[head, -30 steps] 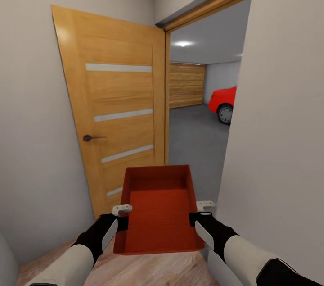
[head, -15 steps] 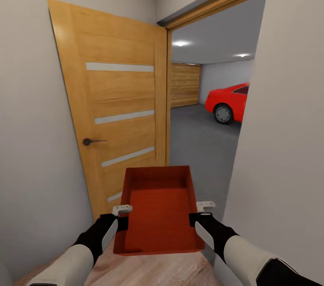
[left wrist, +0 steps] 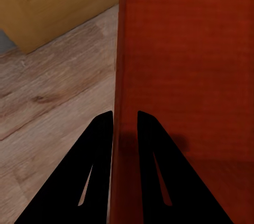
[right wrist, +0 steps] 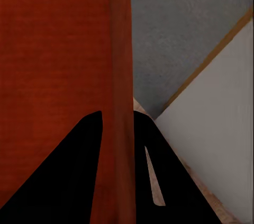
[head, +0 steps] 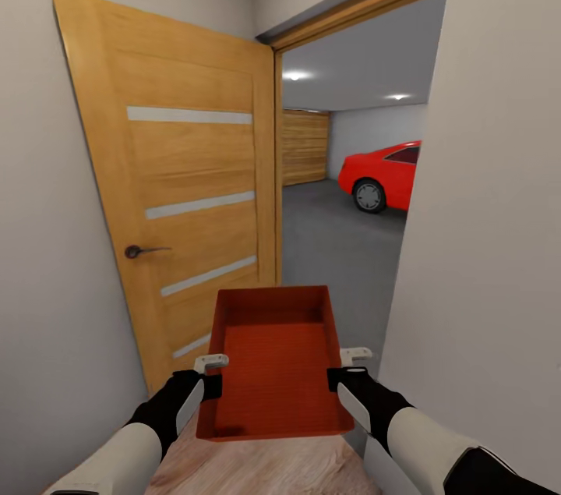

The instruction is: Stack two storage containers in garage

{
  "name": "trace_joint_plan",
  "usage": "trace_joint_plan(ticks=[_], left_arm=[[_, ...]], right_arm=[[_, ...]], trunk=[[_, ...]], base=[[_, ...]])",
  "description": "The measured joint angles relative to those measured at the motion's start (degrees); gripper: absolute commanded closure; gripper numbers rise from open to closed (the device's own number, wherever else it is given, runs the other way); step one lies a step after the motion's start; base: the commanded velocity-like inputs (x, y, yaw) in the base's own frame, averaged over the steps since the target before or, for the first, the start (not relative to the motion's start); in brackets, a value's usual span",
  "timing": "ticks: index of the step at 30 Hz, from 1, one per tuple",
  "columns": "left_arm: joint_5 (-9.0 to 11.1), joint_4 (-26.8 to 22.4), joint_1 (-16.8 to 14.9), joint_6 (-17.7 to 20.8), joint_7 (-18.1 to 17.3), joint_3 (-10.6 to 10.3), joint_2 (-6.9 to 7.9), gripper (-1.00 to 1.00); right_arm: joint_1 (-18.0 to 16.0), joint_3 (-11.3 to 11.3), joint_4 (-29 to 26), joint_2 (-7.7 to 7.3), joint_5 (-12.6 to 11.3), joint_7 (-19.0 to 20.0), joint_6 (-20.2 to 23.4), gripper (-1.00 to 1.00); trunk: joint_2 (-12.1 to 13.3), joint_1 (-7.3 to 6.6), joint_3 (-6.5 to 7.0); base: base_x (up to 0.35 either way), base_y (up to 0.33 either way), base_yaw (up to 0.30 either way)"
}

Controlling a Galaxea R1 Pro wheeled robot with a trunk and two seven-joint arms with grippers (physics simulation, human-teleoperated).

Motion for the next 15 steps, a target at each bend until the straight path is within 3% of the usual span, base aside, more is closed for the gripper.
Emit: trace_joint_plan(ticks=[8,15], left_arm=[[-0.1,0.0,0.0,0.1,-0.1,0.0,0.02,1.00],[-0.3,-0.1,0.0,0.5,0.0,0.0,0.01,1.00]], right_arm=[[0.0,0.0,0.0,0.03,-0.1,0.0,0.0,1.00],[0.0,0.3,0.1,0.03,-0.7,0.0,0.1,1.00]], trunk=[[0.0,0.00,0.00],[0.0,-0.01,0.00]], base=[[0.000,0.001,-0.245],[0.086,0.187,-0.042]])
